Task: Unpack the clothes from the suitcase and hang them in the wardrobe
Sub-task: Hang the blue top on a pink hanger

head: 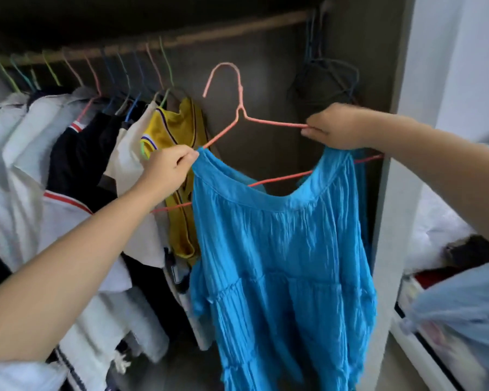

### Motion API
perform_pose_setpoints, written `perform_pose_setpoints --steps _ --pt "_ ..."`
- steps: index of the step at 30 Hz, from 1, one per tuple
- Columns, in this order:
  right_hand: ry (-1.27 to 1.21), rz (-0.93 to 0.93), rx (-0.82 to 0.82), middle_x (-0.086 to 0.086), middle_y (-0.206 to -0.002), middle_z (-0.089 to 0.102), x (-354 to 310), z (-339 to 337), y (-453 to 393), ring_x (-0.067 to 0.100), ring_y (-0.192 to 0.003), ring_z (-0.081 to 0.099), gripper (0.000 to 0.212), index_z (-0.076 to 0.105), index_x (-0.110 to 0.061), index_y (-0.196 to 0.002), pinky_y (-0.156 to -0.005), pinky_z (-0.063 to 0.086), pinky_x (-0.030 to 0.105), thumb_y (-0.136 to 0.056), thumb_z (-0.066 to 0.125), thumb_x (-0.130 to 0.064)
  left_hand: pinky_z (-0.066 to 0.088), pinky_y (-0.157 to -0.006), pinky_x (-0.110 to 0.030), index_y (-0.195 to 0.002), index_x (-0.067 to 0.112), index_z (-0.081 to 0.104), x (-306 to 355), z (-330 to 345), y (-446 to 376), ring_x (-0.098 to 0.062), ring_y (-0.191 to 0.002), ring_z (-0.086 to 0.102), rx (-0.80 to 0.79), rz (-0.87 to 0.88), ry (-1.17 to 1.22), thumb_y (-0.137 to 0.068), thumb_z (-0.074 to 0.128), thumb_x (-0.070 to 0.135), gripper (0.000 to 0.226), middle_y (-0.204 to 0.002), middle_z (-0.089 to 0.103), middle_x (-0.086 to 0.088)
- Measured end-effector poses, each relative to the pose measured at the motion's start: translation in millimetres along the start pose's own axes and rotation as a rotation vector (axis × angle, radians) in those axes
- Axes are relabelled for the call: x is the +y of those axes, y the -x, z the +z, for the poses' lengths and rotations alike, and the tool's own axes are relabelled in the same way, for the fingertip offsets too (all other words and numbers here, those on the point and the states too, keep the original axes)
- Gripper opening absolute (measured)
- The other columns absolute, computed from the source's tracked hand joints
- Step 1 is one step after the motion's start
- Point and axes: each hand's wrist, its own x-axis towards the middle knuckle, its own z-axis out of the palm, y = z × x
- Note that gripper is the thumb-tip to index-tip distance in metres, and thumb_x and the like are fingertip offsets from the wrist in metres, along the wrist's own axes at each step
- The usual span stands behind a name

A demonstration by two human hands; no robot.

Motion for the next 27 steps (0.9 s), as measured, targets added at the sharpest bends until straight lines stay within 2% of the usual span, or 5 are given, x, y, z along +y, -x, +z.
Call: perform_pose_setpoints --steps 6,12,17,22,27 --pt "-0.085 -0.013 0.097 0.003 -0.065 0.043 -1 -10 0 0.024 -0.07 0.044 0.028 0.045 -0.01 -0.082 -0.065 0.032 0.031 -0.097 0.036 -0.032 0.03 -0.06 -0.023 -0.096 -0.008 0.064 4 -10 -6 -0.023 -0.076 0.05 0.056 0.162 0.044 -0.092 0.042 0.01 0.028 -0.079 0.06 -0.021" --pt "-0.101 0.002 0.141 -0.001 -0.059 0.043 10 -15 9 0.019 -0.058 0.043 0.036 0.047 -0.012 -0.069 -0.063 0.035 0.03 -0.094 0.041 -0.037 0.024 -0.057 -0.031 -0.081 0.008 0.044 -22 -12 -2 -0.023 -0.06 0.041 -0.045 -0.048 -0.01 -0.098 0.038 0.014 0.018 -0.058 0.039 0.0" --pt "-0.121 0.08 0.198 -0.002 -0.059 0.045 12 -13 10 0.018 -0.059 0.046 0.034 0.053 -0.009 -0.076 -0.06 0.037 0.03 -0.094 0.041 -0.036 0.03 -0.059 -0.033 -0.08 0.01 0.044 -33 -4 -2 -0.018 -0.055 0.038 0.013 -0.129 0.112 -0.097 0.039 0.016 0.019 -0.057 0.038 -0.001" --pt "-0.05 0.162 0.109 -0.001 -0.066 0.047 9 -14 -1 0.021 -0.07 0.05 0.034 0.048 -0.016 -0.076 -0.064 0.039 0.031 -0.096 0.035 -0.04 0.037 -0.053 -0.013 -0.09 0.0 0.063 -30 -6 -4 -0.009 -0.054 0.044 0.117 -0.084 0.179 -0.093 0.048 0.01 0.018 -0.056 0.048 0.005" --pt "-0.037 0.165 0.097 -0.005 -0.062 0.042 2 -26 -8 0.018 -0.065 0.045 0.038 0.033 -0.028 -0.06 -0.063 0.034 0.028 -0.097 0.034 -0.038 0.037 -0.058 -0.007 -0.111 0.005 0.059 -38 -11 -14 -0.004 -0.059 0.047 0.084 -0.048 0.226 -0.092 0.048 0.004 0.022 -0.067 0.047 0.007"
